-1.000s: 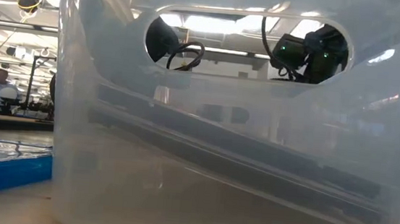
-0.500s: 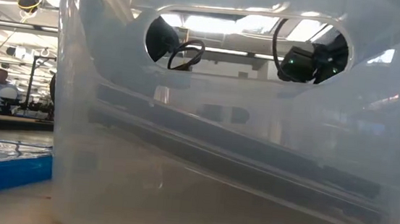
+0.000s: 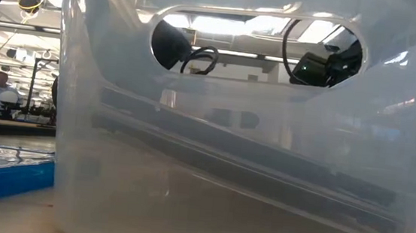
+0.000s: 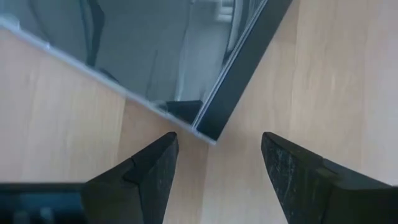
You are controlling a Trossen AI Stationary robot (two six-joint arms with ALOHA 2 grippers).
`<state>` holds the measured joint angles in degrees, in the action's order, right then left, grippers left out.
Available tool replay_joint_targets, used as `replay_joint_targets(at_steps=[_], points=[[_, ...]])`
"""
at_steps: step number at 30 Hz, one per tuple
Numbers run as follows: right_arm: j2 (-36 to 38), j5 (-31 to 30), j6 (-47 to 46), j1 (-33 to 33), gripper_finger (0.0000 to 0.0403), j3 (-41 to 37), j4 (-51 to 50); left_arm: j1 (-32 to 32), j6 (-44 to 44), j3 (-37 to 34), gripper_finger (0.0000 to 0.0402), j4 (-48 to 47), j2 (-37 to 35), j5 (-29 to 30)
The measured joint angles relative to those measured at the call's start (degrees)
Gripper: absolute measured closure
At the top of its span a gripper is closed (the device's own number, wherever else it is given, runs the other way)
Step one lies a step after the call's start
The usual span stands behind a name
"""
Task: Pick & place jewel cases by type
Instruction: Put the black cd case into the left transparent bin
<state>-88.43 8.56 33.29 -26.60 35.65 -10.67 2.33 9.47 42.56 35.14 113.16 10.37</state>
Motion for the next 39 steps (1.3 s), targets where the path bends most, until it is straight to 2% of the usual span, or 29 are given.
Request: replay_joint_targets(at_steps=[11, 22, 29, 34, 39], points=[[-3.4, 5.8, -1.9, 0.0, 0.0163, 0.4, 1.5, 0.1, -2.2, 0.7, 0.0183, 0.4, 0.9, 1.0], [-3.5, 9.7, -14.5, 0.0, 0.0162, 0.3, 1.5, 0.2, -2.6, 0.6, 0.0183, 0.2, 1.0, 0.9], [-3.5, 12.5, -13.2, 0.0, 0.0162, 0.2, 0.7, 0.2, -2.7, 0.6, 0.0183, 0.2, 1.1, 0.7], [-3.5, 13.3, -7.1, 0.1, 0.0162, 0.2, -0.5, 0.2, -2.8, 0.6, 0.0183, 0.2, 1.1, 0.8], [-3.7, 20.8, -7.7, 0.0, 0.0162, 0.1, -1.3, 0.2, -2.8, 0.6, 0.0183, 0.2, 1.1, 1.3]])
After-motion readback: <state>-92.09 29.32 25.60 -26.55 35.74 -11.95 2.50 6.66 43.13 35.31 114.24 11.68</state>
